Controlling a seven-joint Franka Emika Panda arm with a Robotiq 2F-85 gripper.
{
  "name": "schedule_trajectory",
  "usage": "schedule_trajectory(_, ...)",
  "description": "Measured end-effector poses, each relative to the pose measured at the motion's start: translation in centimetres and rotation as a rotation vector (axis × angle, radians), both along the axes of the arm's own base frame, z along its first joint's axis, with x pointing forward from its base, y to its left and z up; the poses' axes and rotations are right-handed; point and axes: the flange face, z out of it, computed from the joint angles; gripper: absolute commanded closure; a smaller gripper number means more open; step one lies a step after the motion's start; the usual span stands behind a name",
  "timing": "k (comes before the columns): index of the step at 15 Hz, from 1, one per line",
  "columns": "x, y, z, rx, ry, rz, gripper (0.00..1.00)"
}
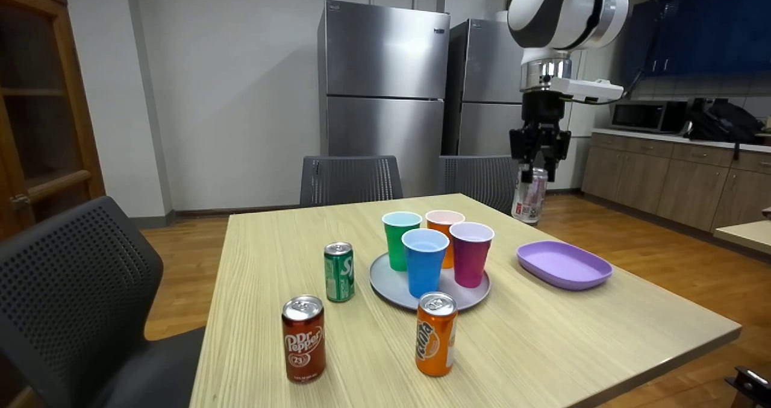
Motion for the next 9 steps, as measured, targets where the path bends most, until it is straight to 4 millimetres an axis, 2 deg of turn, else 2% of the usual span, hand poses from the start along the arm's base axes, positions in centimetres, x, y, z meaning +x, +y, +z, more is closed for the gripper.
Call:
schedule_trajectory(5, -1.5, -3.9, -1.4, 0.005, 0.008, -0.083, 0.63)
schedule_trajectory(9, -2.1, -6.2, -2.2, 0.007, 0.016, -0.128, 0.63)
